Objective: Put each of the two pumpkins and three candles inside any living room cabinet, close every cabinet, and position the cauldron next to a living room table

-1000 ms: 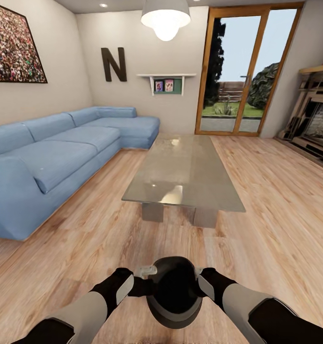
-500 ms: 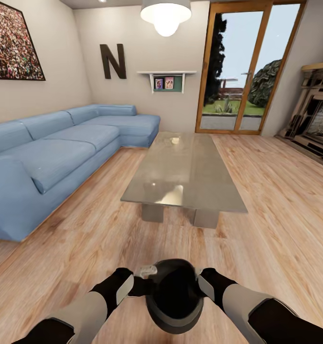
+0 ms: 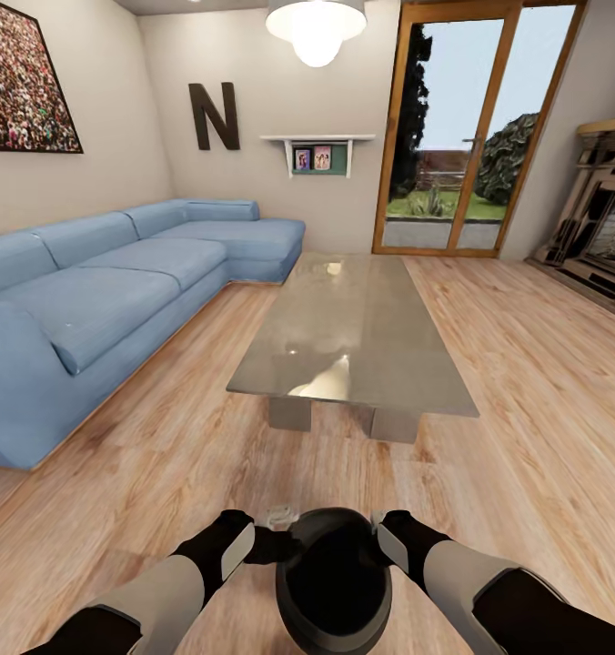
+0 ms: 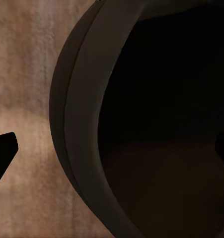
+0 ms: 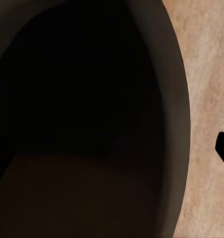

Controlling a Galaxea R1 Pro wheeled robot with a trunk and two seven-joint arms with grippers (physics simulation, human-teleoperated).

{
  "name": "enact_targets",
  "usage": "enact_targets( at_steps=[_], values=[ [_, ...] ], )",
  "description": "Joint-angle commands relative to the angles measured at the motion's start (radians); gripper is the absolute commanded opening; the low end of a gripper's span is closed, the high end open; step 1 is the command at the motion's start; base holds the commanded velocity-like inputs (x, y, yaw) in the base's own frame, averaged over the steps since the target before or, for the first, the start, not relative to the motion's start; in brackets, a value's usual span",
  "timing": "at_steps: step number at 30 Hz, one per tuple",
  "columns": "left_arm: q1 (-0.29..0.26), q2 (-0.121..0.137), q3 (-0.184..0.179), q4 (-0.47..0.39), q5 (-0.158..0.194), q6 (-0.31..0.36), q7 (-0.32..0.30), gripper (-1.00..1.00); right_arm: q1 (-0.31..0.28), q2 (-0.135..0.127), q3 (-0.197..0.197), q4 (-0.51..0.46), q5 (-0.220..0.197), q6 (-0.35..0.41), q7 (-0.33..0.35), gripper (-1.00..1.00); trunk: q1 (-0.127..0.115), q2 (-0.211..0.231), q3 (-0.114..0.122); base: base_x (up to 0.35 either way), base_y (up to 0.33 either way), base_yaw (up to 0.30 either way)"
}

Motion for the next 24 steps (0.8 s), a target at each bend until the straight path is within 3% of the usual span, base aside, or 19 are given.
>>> enact_targets(
  at_steps=[1, 5, 24],
  values=[
    [0.000, 0.000, -0.002, -0.001, 0.005, 0.004, 0.001, 1.00, 0.000, 0.000, 0.007, -0.002, -0.011, 0.005, -0.006, 1.00, 0.000, 0.000, -0.001, 0.008, 0.000, 0.000],
    [0.000, 0.000, -0.002, -0.001, 0.005, 0.004, 0.001, 1.00, 0.000, 0.000, 0.007, -0.002, -0.011, 0.005, -0.006, 1.00, 0.000, 0.000, -0.001, 0.004, 0.000, 0.000],
    [0.000, 0.000, -0.002, -0.001, 0.005, 0.004, 0.000, 1.00, 0.000, 0.000, 0.007, -0.002, -0.011, 0.005, -0.006, 1.00, 0.008, -0.005, -0.074, 0.000, 0.000, 0.000]
  ],
)
